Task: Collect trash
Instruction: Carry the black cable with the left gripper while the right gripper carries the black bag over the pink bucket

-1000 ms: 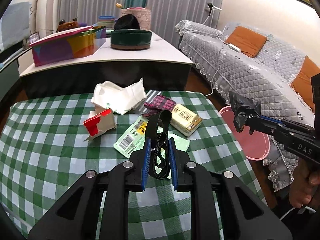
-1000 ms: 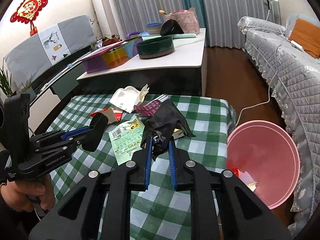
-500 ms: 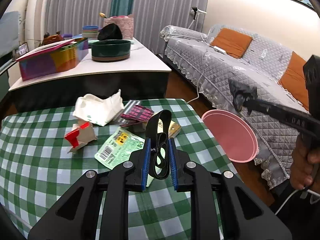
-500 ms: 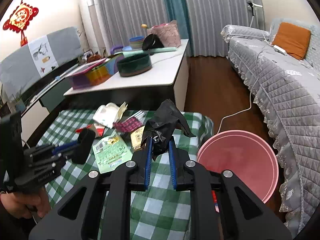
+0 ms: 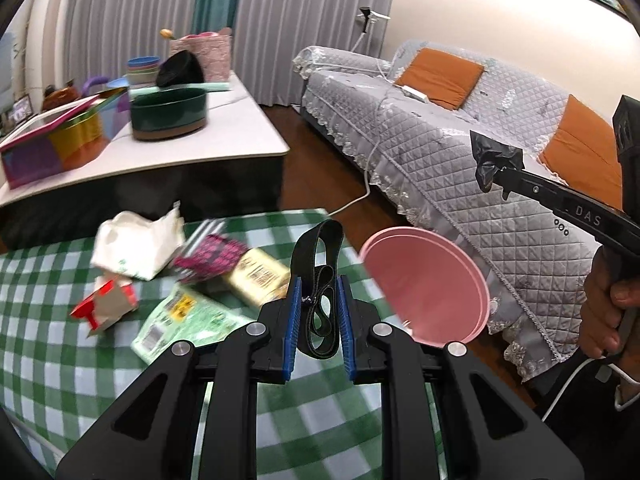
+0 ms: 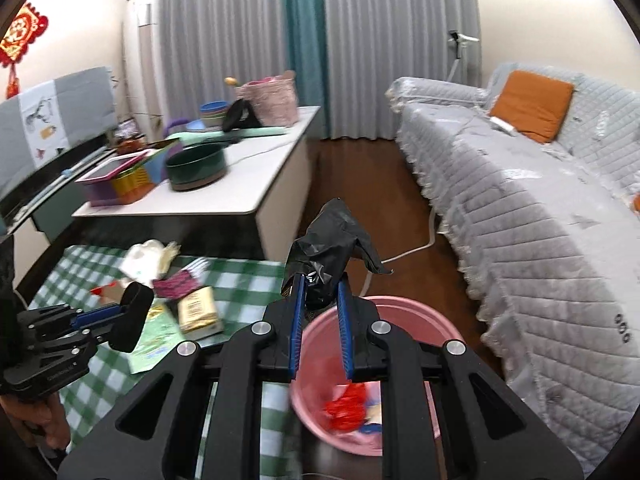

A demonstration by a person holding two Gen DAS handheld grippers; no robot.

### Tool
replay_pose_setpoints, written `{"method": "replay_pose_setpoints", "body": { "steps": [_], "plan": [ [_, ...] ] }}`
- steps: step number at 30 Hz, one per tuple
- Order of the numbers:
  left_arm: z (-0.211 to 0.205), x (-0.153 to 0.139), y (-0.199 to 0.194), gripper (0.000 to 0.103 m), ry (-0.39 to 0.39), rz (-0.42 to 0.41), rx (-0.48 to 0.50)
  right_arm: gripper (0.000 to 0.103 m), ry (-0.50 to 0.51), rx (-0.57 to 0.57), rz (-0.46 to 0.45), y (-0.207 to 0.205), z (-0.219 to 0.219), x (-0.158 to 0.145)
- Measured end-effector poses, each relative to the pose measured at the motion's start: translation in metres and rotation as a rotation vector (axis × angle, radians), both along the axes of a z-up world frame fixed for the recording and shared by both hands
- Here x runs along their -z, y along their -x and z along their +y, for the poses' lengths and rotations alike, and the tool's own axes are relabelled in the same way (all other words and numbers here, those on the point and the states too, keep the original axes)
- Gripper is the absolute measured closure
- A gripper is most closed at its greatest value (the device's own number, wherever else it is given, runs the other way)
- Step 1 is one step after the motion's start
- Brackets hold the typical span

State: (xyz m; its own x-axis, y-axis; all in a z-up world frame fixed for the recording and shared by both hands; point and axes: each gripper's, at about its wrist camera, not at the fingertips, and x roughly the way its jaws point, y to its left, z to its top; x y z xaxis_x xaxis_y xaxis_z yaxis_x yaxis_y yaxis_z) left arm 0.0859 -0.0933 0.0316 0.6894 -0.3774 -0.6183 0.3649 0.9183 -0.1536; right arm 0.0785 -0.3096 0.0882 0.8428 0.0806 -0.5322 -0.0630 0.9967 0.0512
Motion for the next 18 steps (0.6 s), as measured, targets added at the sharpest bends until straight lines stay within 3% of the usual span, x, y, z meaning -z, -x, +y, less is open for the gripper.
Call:
{"method": "replay_pose_setpoints", "body": {
  "steps": [8, 18],
  "plan": [
    [-0.055, -0.006, -0.019, 0.085, 0.002, -0.004, 0.078, 0.087, 0.002, 0.123, 0.012, -0.012, -0.055, -0.001],
    [-0.107, 0.002, -0.044, 0.085, 0.005, 0.021, 0.14, 0.087, 0.013, 0.155, 0.054, -0.027, -0.066, 0.01]
  ]
}}
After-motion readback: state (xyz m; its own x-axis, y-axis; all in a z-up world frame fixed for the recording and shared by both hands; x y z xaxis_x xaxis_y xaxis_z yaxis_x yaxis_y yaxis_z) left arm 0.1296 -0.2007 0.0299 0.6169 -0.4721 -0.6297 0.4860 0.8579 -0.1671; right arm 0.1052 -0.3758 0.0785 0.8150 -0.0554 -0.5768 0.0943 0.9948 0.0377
